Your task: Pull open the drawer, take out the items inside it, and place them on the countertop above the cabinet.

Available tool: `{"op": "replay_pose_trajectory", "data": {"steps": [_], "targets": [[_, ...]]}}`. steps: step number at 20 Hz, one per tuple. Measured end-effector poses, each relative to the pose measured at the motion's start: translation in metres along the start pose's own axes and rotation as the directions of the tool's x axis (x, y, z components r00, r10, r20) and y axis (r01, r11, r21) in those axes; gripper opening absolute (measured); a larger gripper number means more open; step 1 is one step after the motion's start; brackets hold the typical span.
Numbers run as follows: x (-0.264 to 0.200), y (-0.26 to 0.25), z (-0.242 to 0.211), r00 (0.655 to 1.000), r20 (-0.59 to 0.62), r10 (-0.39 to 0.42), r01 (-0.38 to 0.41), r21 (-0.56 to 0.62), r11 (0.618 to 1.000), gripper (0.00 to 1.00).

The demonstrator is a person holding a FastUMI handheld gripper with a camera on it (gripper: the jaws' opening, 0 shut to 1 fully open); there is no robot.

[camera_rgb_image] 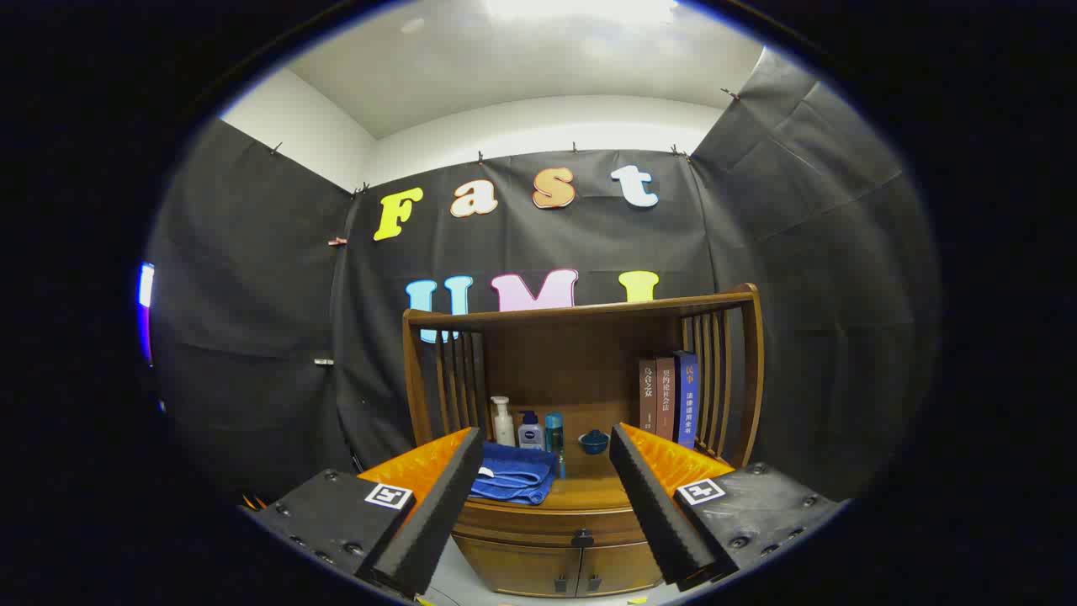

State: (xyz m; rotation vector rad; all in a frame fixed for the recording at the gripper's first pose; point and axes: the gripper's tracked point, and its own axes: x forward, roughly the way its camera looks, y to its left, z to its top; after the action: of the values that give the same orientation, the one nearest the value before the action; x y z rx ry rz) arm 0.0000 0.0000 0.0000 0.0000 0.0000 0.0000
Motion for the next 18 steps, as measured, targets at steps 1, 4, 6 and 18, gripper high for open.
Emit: {"op": "replay_pose_trajectory", "data": {"steps": [1, 4, 6, 18], "targets": [[0.0007, 0.0003, 0.0, 1.0, -0.001, 0.0, 0.0, -0.001, 1.0, 0.98], [0.0033, 0.0024, -0.0015, 1.0, -0.005, 0.003, -0.003, -0.001, 1.0, 0.98], [0.0037, 0.0056, 0.0001, 1.0, -0.002, 0.009, -0.009, -0.001, 1.0, 0.98], [0.0053, 0.0065, 0.0044, 1.0, 0.002, 0.013, -0.013, -0.005, 1.0, 0.98]]}}
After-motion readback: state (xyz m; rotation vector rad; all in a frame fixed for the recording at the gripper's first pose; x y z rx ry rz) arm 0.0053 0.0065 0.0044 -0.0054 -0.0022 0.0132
